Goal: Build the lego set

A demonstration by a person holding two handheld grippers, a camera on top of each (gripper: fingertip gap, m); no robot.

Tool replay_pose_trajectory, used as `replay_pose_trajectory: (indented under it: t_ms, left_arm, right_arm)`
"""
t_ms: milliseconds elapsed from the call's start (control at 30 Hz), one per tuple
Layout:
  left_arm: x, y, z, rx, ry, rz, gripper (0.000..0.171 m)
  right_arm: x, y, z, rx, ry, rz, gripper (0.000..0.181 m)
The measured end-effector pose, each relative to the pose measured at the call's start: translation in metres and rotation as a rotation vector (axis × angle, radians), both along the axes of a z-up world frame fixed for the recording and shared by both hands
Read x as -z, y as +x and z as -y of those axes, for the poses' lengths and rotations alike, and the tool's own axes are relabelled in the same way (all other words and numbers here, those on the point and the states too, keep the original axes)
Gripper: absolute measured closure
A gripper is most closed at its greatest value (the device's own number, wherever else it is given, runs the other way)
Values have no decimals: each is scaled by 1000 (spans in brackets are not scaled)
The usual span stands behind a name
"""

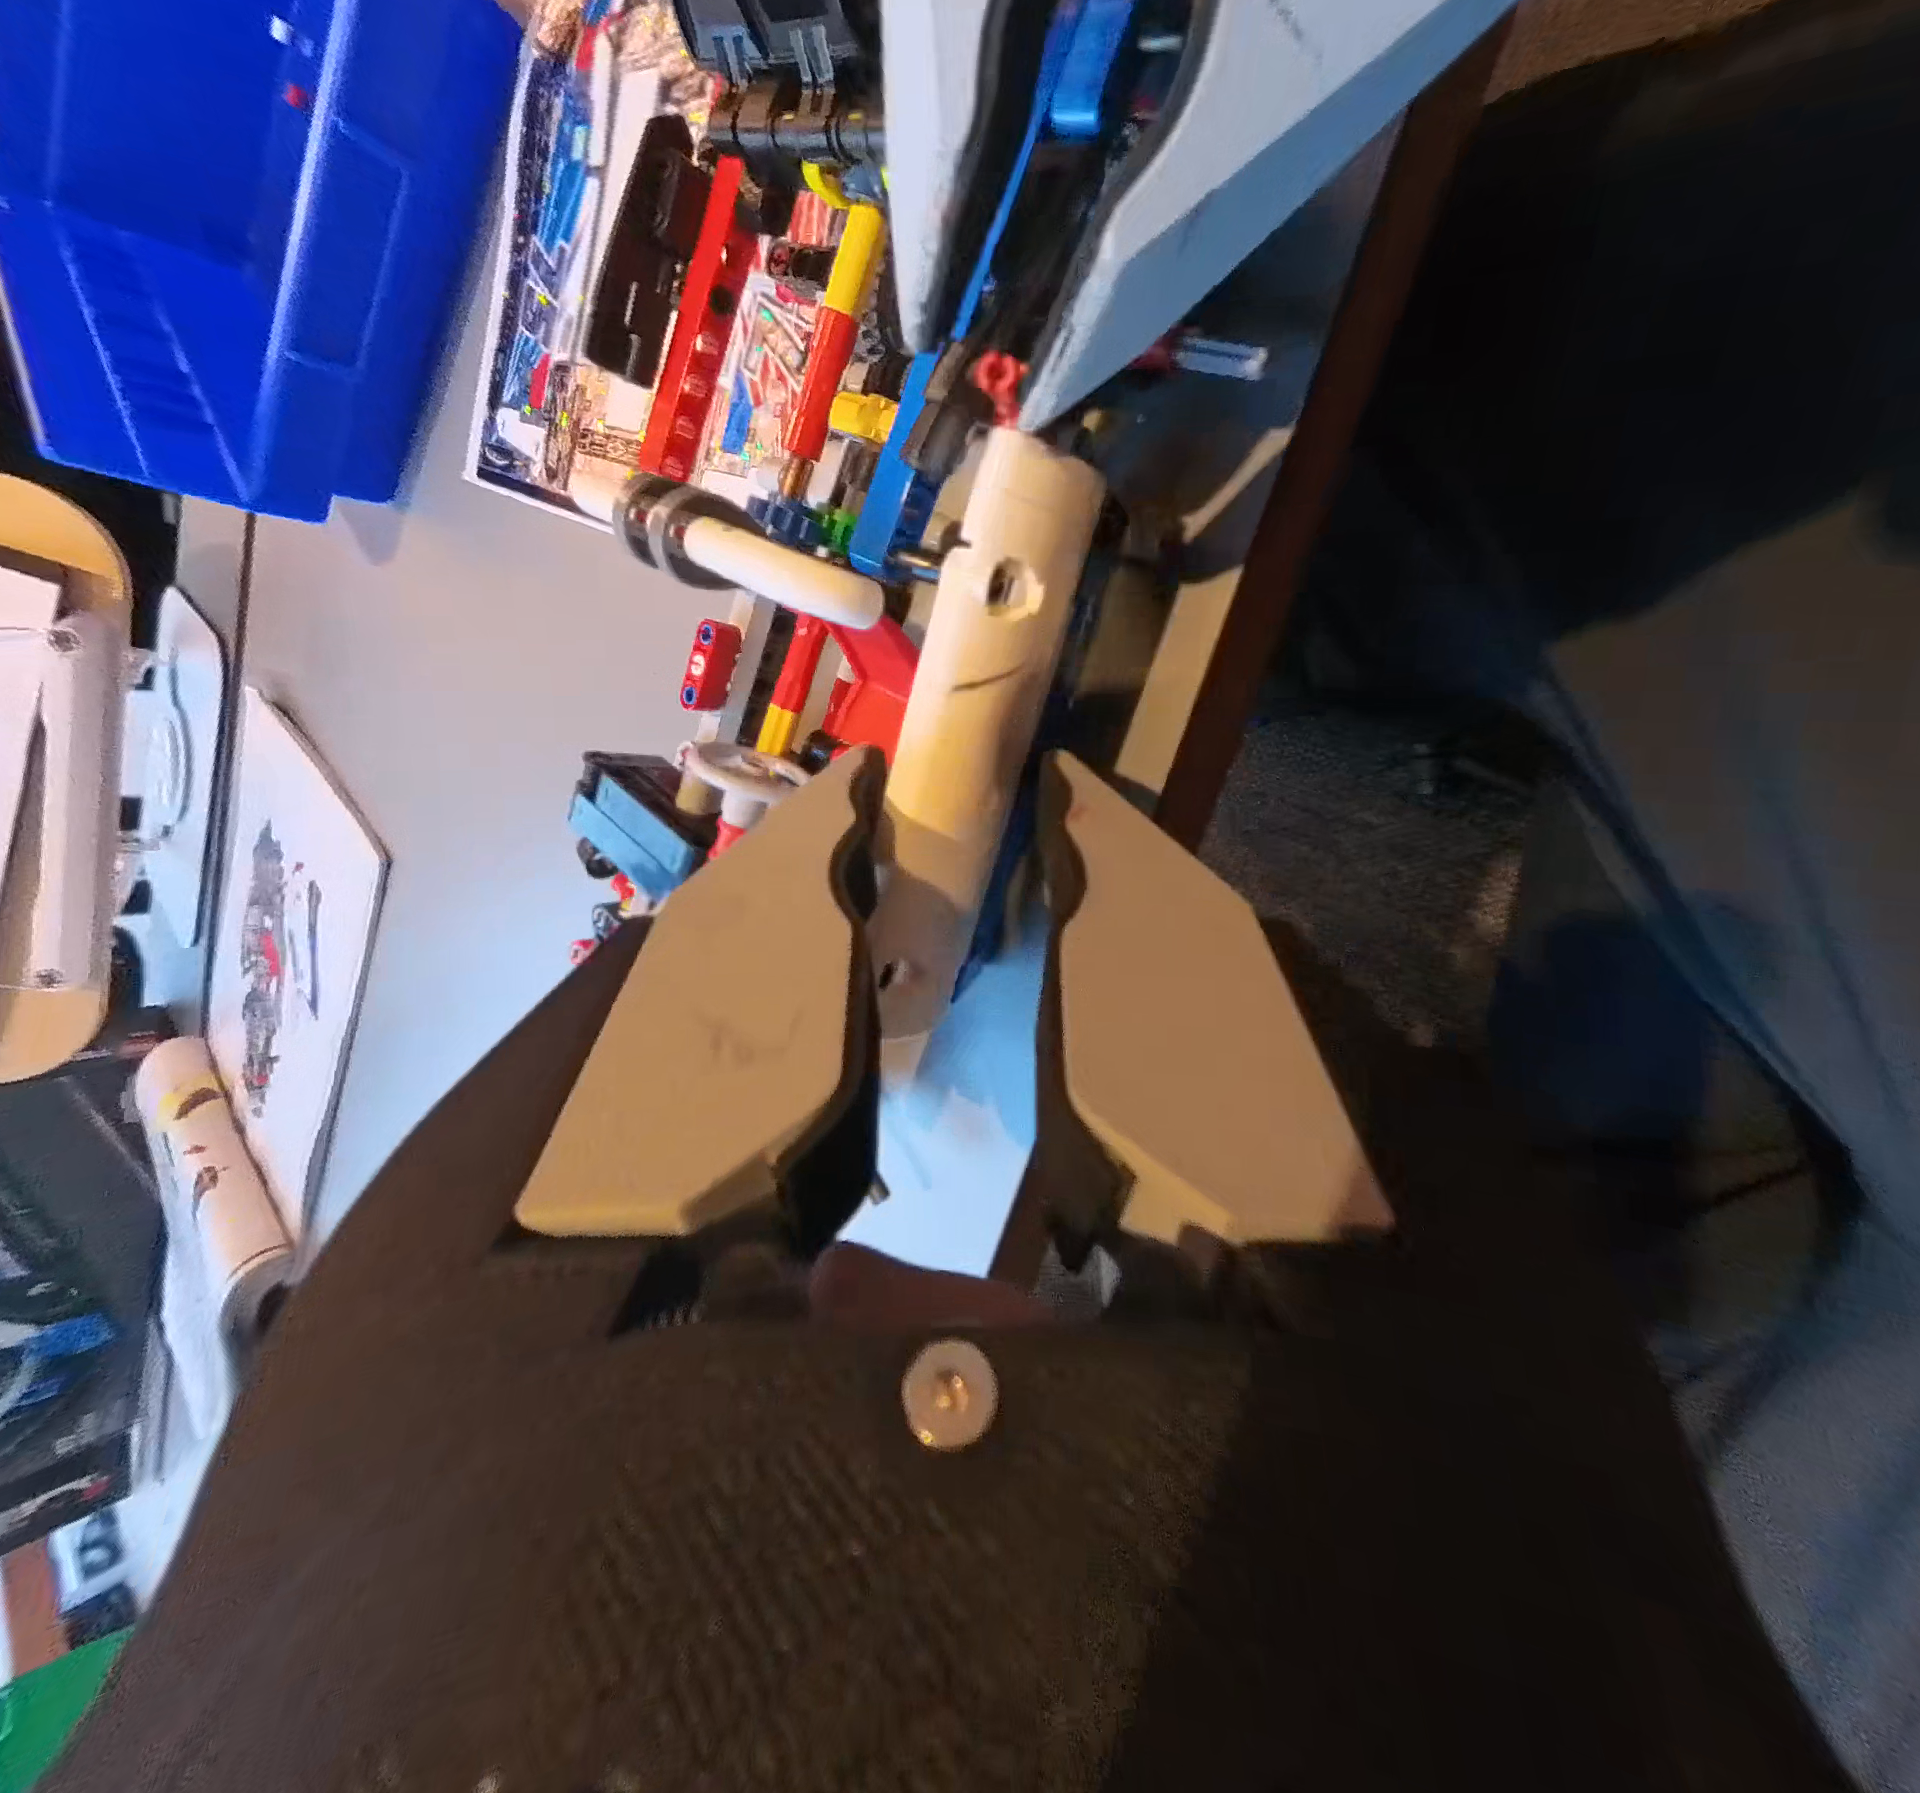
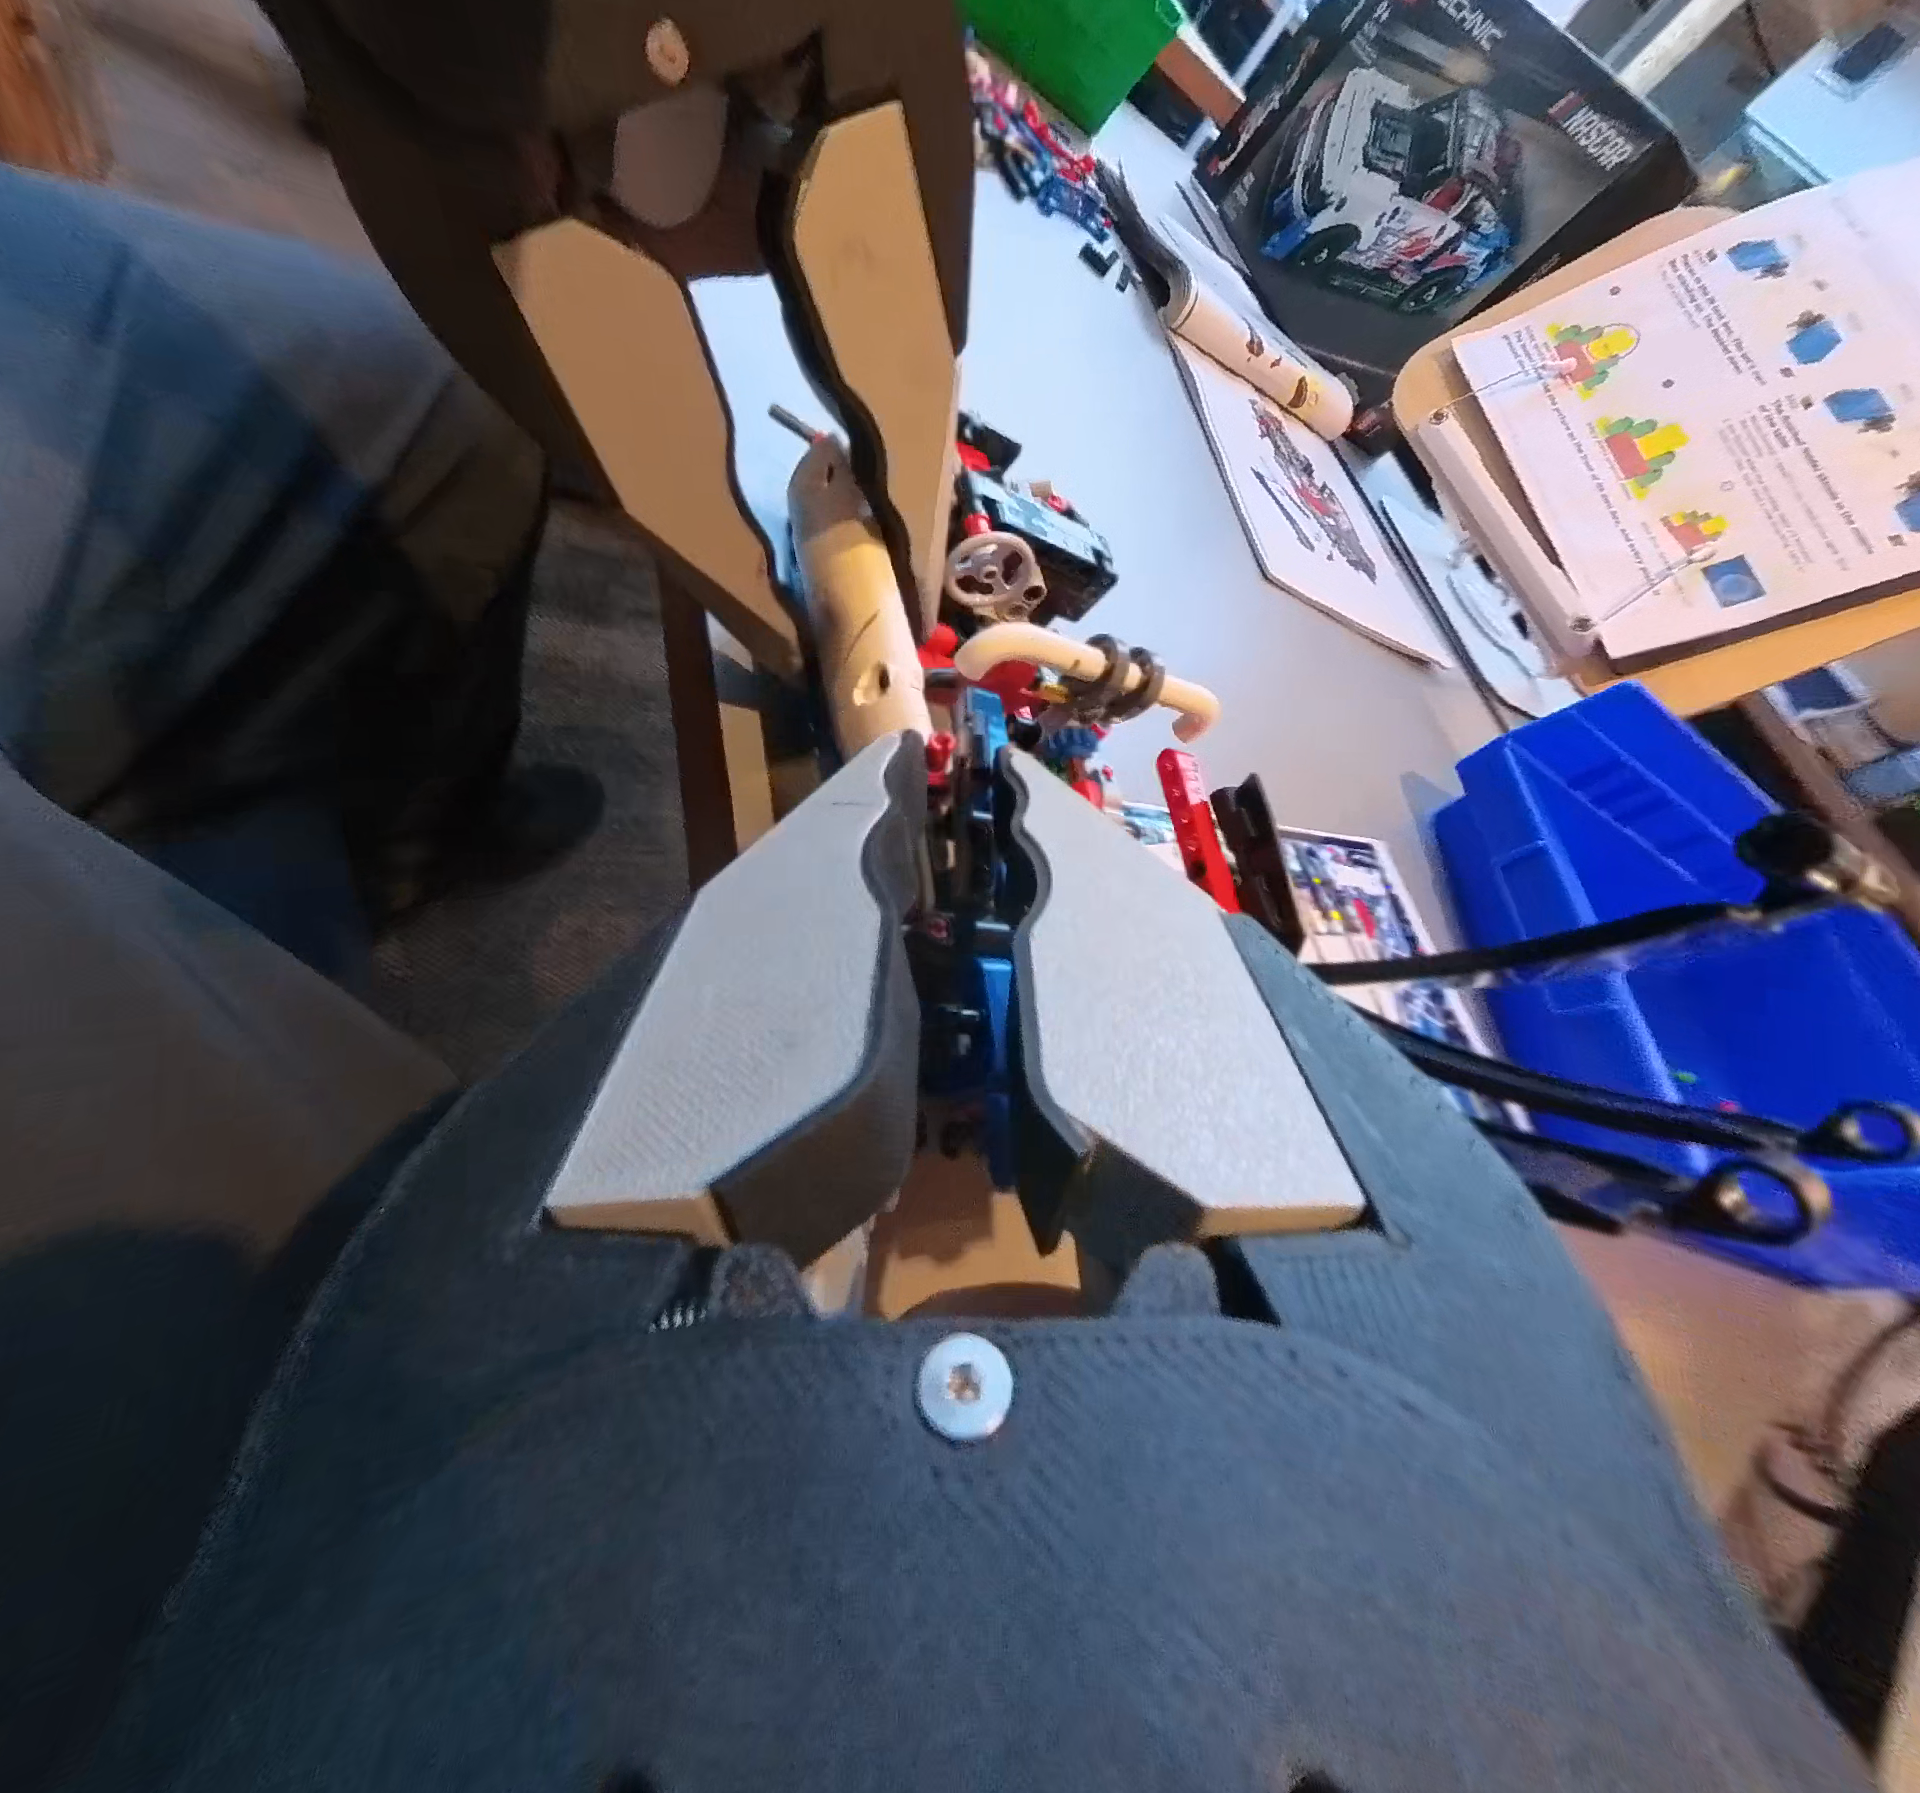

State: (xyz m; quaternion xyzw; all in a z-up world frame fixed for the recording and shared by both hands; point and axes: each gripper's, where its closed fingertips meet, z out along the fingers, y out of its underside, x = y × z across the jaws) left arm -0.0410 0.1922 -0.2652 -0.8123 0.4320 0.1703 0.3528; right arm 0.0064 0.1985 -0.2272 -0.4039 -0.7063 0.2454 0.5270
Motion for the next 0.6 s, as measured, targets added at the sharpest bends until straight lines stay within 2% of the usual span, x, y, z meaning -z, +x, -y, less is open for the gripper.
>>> replay_pose_trajectory:
  t_ms: [100, 167, 400, 600]
  left_arm:
    - [-3, 3, 1, 7, -17, 72, 155]
    - [-4, 7, 4, 32, -27, 113, 159]
    - [-15, -2, 12, 66, 35, 50, 160]
    - [-43, -12, 45, 55, 161, 47, 160]
  right_arm:
    - [-7, 2, 5, -29, -104, -28, 167]
    - [-14, 6, 7, -34, -163, -50, 151]
    - [-23, 33, 15, -12, -226, -65, 155]
    - [-26, 52, 28, 24, -237, -44, 156]
